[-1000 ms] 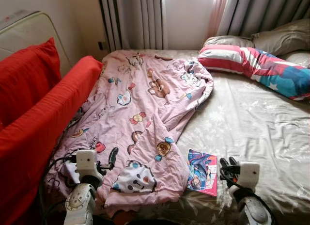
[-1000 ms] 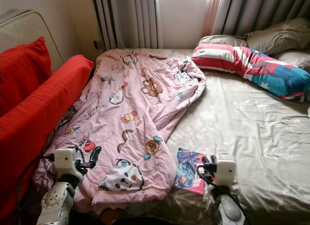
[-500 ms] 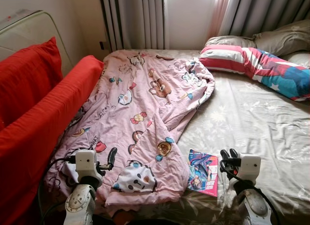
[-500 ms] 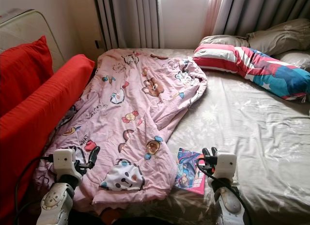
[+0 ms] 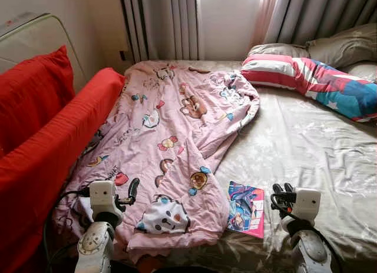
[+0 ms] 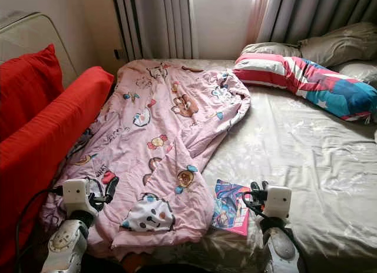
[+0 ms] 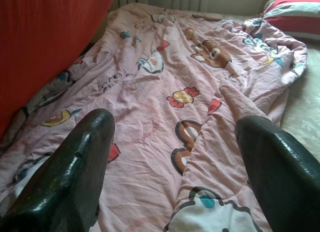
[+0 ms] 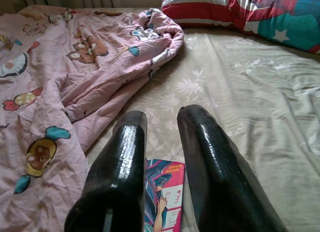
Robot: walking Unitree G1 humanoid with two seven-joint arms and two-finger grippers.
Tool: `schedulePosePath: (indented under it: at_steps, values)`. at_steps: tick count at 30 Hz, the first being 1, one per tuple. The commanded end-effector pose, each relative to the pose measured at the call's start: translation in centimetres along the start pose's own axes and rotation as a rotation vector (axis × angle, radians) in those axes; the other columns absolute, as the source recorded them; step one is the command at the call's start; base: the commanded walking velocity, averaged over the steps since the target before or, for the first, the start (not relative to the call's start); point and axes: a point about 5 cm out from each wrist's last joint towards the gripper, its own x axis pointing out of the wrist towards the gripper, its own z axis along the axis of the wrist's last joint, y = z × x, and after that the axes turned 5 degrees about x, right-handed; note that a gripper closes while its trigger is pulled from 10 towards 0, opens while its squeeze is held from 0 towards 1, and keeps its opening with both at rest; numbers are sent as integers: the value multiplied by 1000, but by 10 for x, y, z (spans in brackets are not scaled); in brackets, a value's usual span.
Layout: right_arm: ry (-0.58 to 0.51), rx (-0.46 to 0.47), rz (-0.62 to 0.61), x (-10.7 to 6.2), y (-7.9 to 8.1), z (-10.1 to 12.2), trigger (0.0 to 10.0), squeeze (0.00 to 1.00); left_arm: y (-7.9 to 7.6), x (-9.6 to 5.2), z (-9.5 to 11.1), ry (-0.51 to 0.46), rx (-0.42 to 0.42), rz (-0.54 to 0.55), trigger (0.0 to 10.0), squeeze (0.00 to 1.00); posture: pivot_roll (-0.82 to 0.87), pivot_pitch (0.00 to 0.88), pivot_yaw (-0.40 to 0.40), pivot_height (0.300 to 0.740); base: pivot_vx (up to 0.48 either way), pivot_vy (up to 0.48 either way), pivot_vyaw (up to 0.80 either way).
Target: Clean up the room
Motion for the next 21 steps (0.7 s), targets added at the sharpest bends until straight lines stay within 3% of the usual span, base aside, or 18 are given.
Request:
schedulePosePath:
  at_steps: [1,12,21]
  values:
    - [14,5,1,2,2,-1,10000,0,2,4,6,-17,8,2,10000,0,-40,0,31,705,0,0,0]
    - [23,-12,1,4,4,-2,10000,0,0,5,6,-13,13,3,10000,0,-35,0,25,646,0,0,0]
    - [18,-14,-12,5,3,0,10000,0,5,4,4,-1,18,16,10000,0,-28,0,24,646,0,0,0]
